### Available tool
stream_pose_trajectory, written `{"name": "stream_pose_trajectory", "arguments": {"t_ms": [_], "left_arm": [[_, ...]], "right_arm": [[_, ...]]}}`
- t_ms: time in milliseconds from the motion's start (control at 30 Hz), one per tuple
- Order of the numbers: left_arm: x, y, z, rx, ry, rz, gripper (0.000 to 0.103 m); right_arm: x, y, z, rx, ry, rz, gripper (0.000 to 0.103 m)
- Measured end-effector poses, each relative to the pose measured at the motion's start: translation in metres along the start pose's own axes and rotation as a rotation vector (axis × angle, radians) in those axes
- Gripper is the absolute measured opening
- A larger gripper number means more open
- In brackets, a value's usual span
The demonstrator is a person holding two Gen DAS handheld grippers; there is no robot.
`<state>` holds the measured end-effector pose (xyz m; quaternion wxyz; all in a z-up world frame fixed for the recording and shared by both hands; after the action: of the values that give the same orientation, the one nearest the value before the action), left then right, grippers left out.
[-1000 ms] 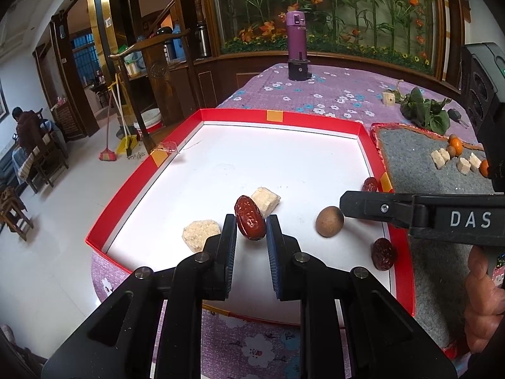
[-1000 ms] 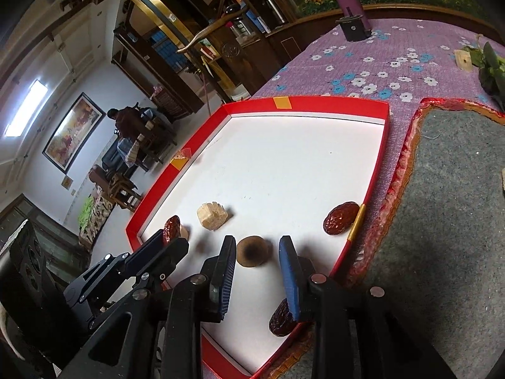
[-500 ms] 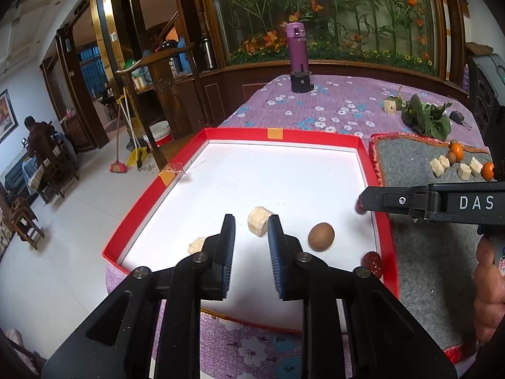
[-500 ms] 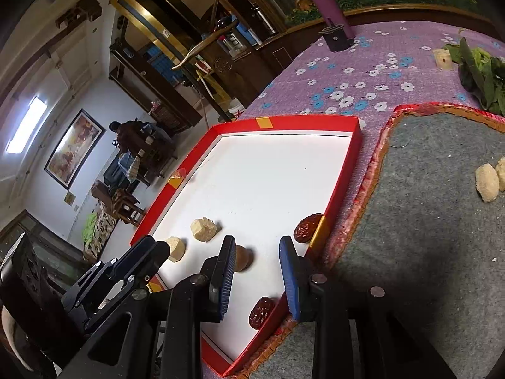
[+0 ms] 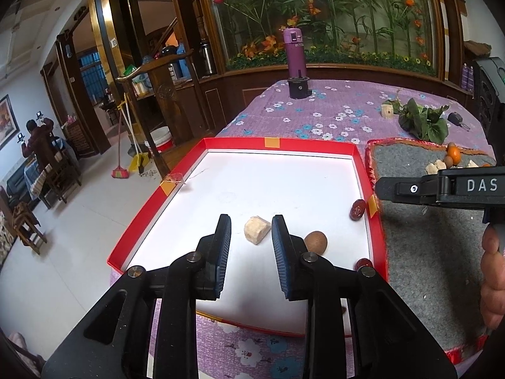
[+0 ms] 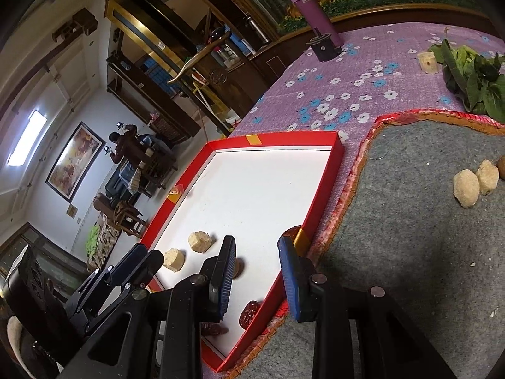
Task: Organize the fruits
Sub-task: 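Grasp an orange with the right tool while the left tool grasps a round brown cake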
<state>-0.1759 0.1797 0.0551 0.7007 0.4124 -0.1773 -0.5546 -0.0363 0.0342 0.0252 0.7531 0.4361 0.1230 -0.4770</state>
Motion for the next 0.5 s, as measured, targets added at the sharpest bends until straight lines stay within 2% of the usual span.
{"name": "stream_pose_trajectory", "arguments": {"t_ms": [100, 233, 300, 367, 500], "left_arm": [[0.008, 0.003, 0.000, -0.005, -0.016, -0.014, 0.026], [0.034, 0.012, 0.001, -0.004, -0.086, -0.064, 0.027], [0.053, 0.018, 0.001, -0.006, -0.145, -0.093, 0.040], [0.070, 0.024, 0.001, -0.007, -0.195, -0.119, 0.046], [0.119, 0.036, -0.003, -0.028, -0.308, -0.192, 0.050]], "right_arm": [[0.009, 0.003, 0.012, 0.014, -0.002, -0.011, 0.027], [0.039, 0.009, 0.053, 0.073, -0.040, -0.047, 0.027], [0.066, 0.012, 0.083, 0.120, -0.082, -0.087, 0.028], [0.099, 0.013, 0.117, 0.168, -0.133, -0.146, 0.028], [0.167, 0.006, 0.180, 0.245, -0.256, -0.284, 0.030]]}}
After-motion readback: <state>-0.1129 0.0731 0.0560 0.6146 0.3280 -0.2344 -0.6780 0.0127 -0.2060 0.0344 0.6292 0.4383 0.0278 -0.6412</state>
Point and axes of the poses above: each gripper's, at about its wrist camera, not at the fingertips, and z roughly against the way its jaws point, x to its right, y to its top, the point moved 1 cm from there along -z, roughly the way its jaws point, and after that the axes turned 2 degrees about -z, right-handed, at the moved point
